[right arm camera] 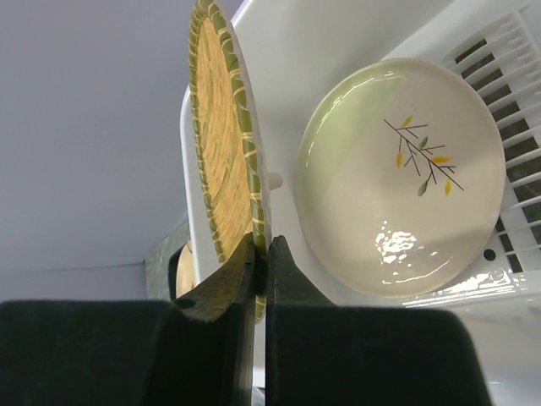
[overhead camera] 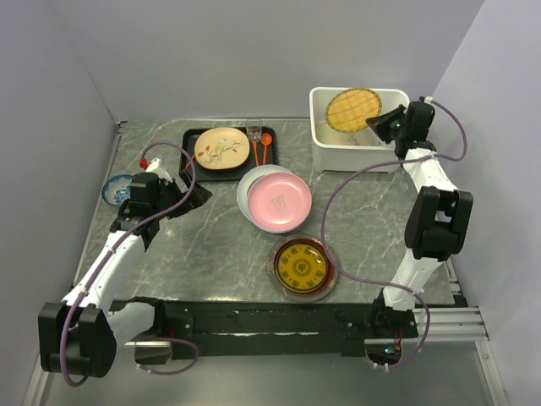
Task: Place the plates into the plastic bin on the countertop
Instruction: Place the plate in the plastic bin.
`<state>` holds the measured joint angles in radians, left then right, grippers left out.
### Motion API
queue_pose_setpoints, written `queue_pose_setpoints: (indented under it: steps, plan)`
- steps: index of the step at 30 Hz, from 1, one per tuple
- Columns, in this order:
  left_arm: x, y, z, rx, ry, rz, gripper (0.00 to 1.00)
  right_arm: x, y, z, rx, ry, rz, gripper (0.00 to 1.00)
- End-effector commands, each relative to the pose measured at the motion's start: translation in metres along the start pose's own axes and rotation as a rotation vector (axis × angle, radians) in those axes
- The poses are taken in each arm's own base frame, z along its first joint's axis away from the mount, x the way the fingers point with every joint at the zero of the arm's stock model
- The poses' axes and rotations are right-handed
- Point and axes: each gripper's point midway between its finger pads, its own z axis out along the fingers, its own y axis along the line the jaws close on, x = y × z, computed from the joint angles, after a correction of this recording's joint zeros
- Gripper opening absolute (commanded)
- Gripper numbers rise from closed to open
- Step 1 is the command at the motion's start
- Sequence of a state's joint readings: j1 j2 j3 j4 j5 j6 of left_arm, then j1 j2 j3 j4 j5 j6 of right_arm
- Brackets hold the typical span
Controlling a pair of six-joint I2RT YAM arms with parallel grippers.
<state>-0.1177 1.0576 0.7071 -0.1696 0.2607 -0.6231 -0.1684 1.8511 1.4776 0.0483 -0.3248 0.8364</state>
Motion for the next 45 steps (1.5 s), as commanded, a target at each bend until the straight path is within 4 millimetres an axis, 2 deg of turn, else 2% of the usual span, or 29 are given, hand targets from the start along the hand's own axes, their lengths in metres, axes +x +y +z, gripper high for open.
queue_pose_setpoints:
  steps: [1,16,20,22,23,28,42,45]
  plan:
    - [-0.007,-0.006,-0.003,0.018,-0.031,0.029,0.99,-0.039,0.034,-0.002,-0.08,-0.098,-0.056,0.0]
    - [-0.004,-0.007,0.0,0.029,-0.022,0.031,0.99,-0.035,0.008,0.021,0.003,-0.065,-0.101,0.0]
    - [-0.003,-0.006,-0.001,0.023,-0.021,0.03,0.99,-0.028,-0.003,0.03,0.028,-0.038,-0.102,0.0]
    - [-0.003,-0.005,-0.001,0.019,-0.022,0.03,0.99,-0.03,0.001,0.033,0.015,-0.03,-0.108,0.0]
    - [-0.004,-0.005,-0.001,0.021,-0.024,0.03,0.99,-0.026,-0.006,0.038,0.027,-0.011,-0.106,0.0]
    - [-0.003,-0.005,0.0,0.017,-0.019,0.03,0.99,-0.02,-0.012,0.048,0.033,0.017,-0.098,0.0]
    - [-0.002,-0.005,0.0,0.017,-0.017,0.033,0.99,-0.02,-0.018,0.05,0.051,0.026,-0.121,0.01]
    - [-0.001,-0.005,0.0,0.02,-0.016,0.033,0.99,-0.016,-0.024,0.052,0.061,0.048,-0.12,0.04]
